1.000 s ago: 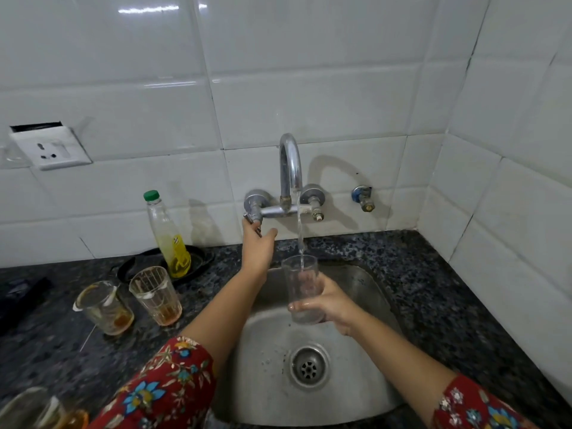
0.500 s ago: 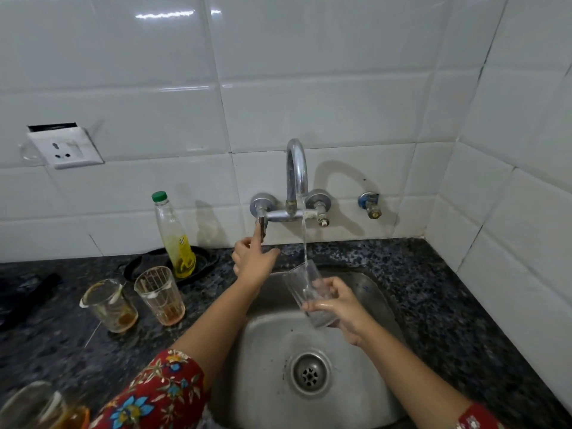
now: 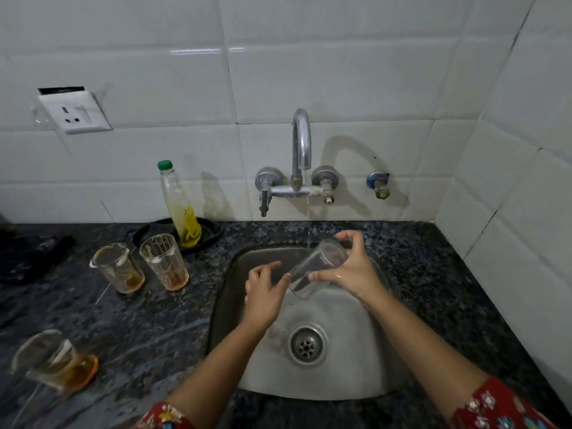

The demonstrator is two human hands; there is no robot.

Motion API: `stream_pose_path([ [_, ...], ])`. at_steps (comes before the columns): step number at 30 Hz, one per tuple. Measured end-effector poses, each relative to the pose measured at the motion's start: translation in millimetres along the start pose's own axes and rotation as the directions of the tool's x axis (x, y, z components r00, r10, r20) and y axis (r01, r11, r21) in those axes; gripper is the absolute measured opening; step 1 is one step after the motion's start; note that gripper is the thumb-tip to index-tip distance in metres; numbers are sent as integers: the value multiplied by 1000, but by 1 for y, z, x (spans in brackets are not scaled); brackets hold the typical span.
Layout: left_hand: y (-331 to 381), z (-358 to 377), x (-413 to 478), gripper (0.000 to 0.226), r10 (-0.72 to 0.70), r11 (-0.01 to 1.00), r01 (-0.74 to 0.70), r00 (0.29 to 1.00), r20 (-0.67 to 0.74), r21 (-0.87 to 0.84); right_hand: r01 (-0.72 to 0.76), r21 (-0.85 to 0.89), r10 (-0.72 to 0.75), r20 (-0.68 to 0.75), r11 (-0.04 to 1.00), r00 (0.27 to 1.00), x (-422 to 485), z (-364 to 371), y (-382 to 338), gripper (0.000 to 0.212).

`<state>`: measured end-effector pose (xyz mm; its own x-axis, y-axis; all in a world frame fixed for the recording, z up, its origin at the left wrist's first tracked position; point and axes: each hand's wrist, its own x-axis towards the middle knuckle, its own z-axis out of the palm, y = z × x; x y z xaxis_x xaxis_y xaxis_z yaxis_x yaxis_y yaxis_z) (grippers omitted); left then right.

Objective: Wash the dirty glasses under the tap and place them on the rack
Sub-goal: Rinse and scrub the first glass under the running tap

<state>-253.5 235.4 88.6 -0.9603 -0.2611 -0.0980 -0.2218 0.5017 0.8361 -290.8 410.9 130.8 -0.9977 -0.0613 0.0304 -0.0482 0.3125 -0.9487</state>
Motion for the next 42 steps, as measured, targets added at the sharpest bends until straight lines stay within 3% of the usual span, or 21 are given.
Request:
stream_pose_path([
  [5, -2, 16, -10, 43, -13, 1000, 13, 1000, 14, 9, 99, -164, -99, 14, 981, 995, 7, 5, -1, 83],
  [12, -10, 12, -13, 41, 44, 999, -44, 999, 19, -8, 80, -210, -74, 38, 974, 997, 5, 19, 13, 77],
  [15, -14, -1, -6, 36, 5, 989, 1, 999, 38, -146, 2, -76, -7, -58, 997, 998, 6, 32, 16, 75],
  [18, -13, -29, 9, 27, -55, 909, 72, 997, 53, -410, -94, 256, 138, -159, 962, 978, 10, 51, 7, 67],
  [20, -9, -59, 20, 25, -92, 816, 116, 993, 71, -567, -167, 518, 286, -158, 839, 945, 12, 68, -8, 57],
  [23, -4, -116, 37, 20, -134, 665, 190, 982, 134, -723, -341, 774, 502, 35, 533, 864, 10, 105, -38, 32],
  [26, -9, -179, 54, 18, -121, 559, 186, 982, 142, -808, -411, 879, 538, 230, 243, 811, 7, 159, -76, 25],
  [29, -20, -248, 63, 25, -99, 501, 156, 988, 122, -851, -398, 910, 492, 297, 112, 818, 8, 220, -117, 21],
  [35, -80, -381, 75, 20, -110, 583, 15, 992, -60, -813, -446, 888, 406, 369, 113, 836, 32, 349, -187, 52],
  [39, -145, -454, 89, 17, -242, 618, -16, 947, -210, -786, -534, 817, 400, 424, 217, 812, 50, 439, -223, 29],
  [42, -194, -496, 99, 21, -350, 619, 3, 896, -273, -785, -583, 748, 402, 451, 318, 797, 69, 508, -235, 31],
])
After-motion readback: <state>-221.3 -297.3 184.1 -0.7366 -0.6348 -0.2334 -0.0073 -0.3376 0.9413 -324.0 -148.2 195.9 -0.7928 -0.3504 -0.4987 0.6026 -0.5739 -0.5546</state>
